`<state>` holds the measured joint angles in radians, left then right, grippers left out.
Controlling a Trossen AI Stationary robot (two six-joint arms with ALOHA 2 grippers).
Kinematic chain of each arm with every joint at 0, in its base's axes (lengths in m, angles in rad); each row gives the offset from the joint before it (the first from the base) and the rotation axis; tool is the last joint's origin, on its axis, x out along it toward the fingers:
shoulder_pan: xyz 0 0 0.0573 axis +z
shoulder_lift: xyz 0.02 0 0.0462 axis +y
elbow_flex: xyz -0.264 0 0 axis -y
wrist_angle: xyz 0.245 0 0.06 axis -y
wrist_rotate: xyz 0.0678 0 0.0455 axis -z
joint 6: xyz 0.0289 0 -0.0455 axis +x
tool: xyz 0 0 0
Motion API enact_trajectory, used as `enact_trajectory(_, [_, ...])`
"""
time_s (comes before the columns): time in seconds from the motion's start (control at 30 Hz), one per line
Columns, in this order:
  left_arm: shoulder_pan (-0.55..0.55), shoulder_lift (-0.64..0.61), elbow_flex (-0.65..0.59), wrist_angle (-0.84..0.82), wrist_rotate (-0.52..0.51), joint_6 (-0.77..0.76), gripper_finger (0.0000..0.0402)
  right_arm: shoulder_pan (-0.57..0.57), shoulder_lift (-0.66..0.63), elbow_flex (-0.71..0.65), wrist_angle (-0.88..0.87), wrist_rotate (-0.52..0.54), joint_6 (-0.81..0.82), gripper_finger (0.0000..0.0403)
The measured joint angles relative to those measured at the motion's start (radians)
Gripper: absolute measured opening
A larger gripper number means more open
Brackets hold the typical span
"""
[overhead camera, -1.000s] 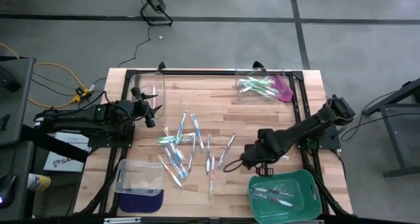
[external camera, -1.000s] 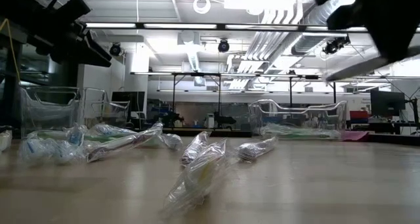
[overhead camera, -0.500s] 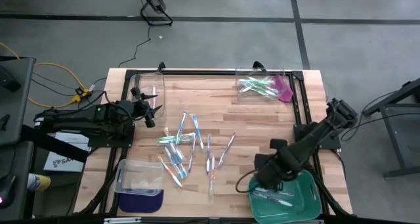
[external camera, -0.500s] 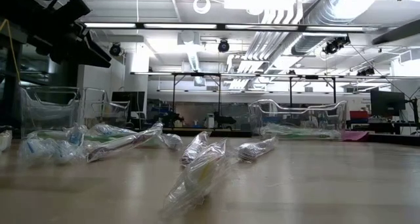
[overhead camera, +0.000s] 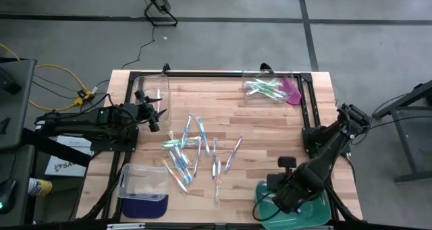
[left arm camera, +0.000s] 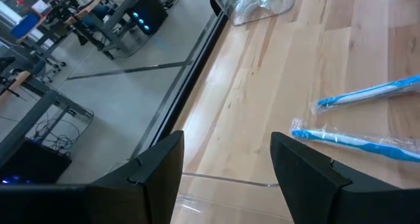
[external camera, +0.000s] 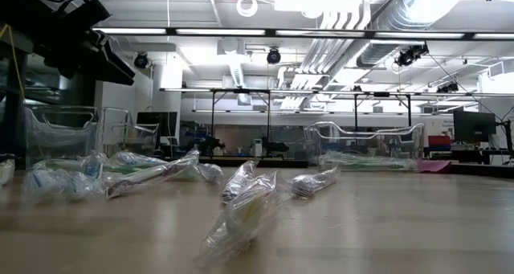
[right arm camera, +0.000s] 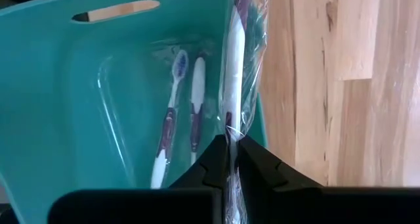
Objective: Pick & Place Toothbrushes
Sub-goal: Put the violet toothbrush into the green bin
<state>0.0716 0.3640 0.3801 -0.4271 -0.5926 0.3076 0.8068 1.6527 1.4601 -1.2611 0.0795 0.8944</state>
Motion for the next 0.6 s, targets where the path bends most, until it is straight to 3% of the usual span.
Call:
enact_trajectory(0.37, [0.000,0.000,0.000,-0.019,0.000,-0.024,0.0221,0.044,0.013,0.000,0.036,-0.001,0.063,0.0017])
enact_trajectory(0.6, [0.000,0.000,0.000,-0.022,0.000,-0.026,0.0221,0.063,0.067,0.000,0.040,-0.061,0.063,0.0025])
